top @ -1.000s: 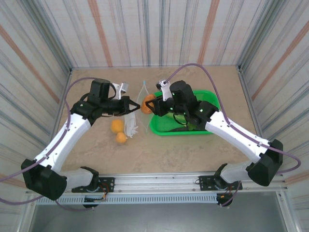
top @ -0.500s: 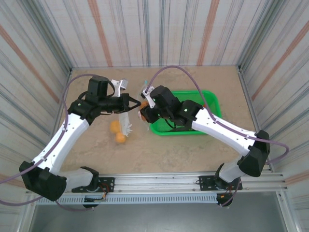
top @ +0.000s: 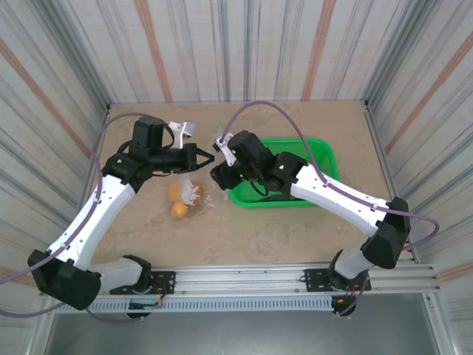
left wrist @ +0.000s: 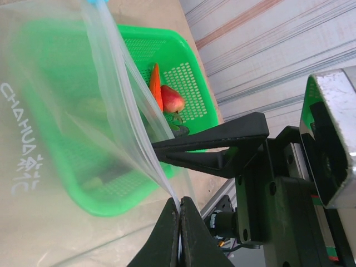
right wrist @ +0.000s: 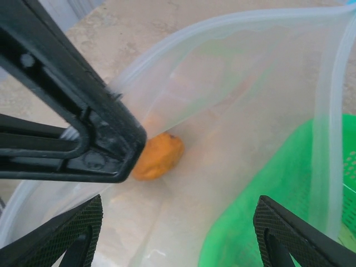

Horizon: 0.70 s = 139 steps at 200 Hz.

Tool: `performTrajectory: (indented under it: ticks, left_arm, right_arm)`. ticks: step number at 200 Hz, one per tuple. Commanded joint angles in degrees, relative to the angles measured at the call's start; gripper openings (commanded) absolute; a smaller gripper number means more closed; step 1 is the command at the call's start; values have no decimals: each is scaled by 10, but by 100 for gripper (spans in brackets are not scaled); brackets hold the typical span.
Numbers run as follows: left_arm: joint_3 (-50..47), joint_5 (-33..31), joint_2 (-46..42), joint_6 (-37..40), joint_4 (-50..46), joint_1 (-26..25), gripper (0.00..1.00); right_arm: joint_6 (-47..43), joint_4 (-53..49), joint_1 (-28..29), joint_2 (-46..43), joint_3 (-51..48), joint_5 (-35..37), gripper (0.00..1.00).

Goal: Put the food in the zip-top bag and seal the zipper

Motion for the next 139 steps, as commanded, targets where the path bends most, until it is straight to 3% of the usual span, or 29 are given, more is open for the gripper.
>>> performTrajectory:
  ticks: [1,28,58,96,139]
  left_arm:
    - [4,2,-10,16,-2,2,0]
    - [-9,-1,-9,19,3,2,0]
    - [-37,19,-9,-4,38,10,0]
    - [-42,33,-6,-11,55,13,0]
    - [-57,37,-8,-9,65,13,0]
  right_arm:
    - [1,-18,-6,-23,30,-43,74]
    - [24,-30,-32,-61,37,-74,74]
    - [85,-56,-110,-109,-1,-75,74]
    - [203,-182,-234,-110,-75,43,74]
    - [254,-248,-295,-36,-122,125,75]
